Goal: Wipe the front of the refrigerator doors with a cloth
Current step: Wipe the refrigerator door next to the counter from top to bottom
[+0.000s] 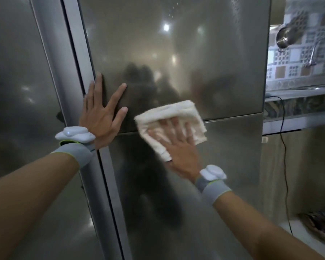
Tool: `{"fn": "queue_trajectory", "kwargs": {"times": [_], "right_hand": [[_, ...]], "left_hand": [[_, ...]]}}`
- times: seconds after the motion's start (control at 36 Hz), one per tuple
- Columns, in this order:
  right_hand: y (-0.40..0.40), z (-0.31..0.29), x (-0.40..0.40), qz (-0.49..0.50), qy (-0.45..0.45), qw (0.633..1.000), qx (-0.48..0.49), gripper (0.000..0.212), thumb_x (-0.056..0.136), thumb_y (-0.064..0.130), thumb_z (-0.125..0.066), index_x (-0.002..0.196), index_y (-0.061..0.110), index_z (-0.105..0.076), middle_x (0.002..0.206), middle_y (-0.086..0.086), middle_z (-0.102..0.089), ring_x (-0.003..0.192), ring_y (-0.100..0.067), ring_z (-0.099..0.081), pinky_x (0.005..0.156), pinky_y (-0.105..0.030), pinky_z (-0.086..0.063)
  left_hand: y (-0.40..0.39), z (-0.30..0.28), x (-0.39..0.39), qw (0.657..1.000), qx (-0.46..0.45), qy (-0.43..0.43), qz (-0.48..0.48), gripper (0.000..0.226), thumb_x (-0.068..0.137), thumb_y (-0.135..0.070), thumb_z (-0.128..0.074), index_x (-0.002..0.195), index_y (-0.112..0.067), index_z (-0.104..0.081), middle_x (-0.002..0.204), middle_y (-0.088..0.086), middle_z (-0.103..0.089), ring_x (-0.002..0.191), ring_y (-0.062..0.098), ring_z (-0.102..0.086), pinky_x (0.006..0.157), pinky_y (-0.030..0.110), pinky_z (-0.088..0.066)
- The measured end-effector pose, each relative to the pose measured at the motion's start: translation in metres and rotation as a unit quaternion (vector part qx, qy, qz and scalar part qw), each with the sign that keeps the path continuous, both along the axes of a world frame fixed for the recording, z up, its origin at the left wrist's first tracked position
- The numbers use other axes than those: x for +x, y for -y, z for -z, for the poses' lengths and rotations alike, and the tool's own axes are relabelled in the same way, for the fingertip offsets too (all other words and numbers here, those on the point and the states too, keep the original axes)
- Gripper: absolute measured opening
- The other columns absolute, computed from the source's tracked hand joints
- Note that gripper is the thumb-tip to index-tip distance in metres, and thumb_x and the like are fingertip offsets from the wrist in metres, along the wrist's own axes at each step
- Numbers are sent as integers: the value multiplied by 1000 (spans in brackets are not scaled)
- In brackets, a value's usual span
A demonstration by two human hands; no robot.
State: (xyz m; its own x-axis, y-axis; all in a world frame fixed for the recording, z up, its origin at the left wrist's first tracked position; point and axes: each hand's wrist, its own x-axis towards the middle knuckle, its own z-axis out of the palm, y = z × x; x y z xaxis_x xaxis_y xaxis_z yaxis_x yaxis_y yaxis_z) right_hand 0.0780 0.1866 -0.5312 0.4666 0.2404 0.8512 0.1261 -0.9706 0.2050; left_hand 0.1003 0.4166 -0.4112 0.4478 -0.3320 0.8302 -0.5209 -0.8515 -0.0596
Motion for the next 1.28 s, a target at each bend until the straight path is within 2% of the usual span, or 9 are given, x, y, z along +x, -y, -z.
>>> {"fn": "queue_trajectory", "kwargs": {"times": [0.08,0.17,0.28,0.44,0.53,0.78,0.97,1.11,1.28], "right_hand": [[60,18,-11,18,29,978,203,75,93,52,-46,147,47,5,161,-2,6,148,-31,7,118,-51,5],[93,23,-30,33,43,877,478,84,92,57,-40,146,34,21,161,-6,14,148,-28,10,119,-46,7],[96,39,-43,85,18,806,585,77,97,53,-30,150,20,16,160,-9,16,147,-27,15,118,-46,10],[11,59,-23,-2,-4,932,361,83,94,51,-37,139,42,31,155,1,29,143,-25,27,114,-57,13],[-53,74,-8,-27,-18,989,145,81,90,47,-45,149,39,9,159,-3,14,145,-29,22,113,-59,12],[-83,163,2,-96,-78,984,-128,70,87,46,-47,150,41,-15,162,3,-7,148,-23,4,116,-49,12],[54,214,-12,23,-56,982,178,75,93,52,-41,151,36,5,158,1,22,146,-31,19,117,-55,7],[118,250,-47,56,-31,836,546,91,91,53,-44,150,17,14,161,-10,13,148,-28,9,119,-51,-3],[74,279,-44,52,-45,819,569,93,89,56,-41,146,23,25,158,-6,24,144,-24,25,118,-50,7]], "left_hand": [[3,31,-3,1000,-18,6,4,61,91,-54,-28,150,-41,-16,161,8,10,148,36,0,119,49,-12],[5,53,-6,1000,-23,1,3,63,89,-57,-24,150,-40,-16,161,11,7,147,39,-3,119,48,-11],[-3,82,-15,999,-9,-26,18,63,91,-58,-23,150,-45,-7,161,9,11,148,34,0,120,46,-8],[-13,94,-22,997,0,-64,43,60,96,-54,-25,149,-44,1,161,6,11,148,34,-5,119,49,-14],[-12,100,-19,997,-11,-71,41,63,91,-60,-17,150,-44,2,161,7,10,149,31,-3,119,48,-13],[-4,154,-23,996,13,-87,14,65,85,-66,-15,147,-51,1,160,4,14,148,33,4,119,51,-7],[0,232,-29,995,31,-87,-44,64,89,-62,-19,148,-50,1,160,-1,21,148,28,12,119,50,-1],[1,284,-42,986,39,-149,-58,65,88,-64,-15,148,-48,4,159,0,24,148,27,14,118,51,0],[-4,315,-47,977,53,-198,-64,65,87,-65,-13,147,-50,8,158,-2,27,148,27,13,118,53,-3]]}}
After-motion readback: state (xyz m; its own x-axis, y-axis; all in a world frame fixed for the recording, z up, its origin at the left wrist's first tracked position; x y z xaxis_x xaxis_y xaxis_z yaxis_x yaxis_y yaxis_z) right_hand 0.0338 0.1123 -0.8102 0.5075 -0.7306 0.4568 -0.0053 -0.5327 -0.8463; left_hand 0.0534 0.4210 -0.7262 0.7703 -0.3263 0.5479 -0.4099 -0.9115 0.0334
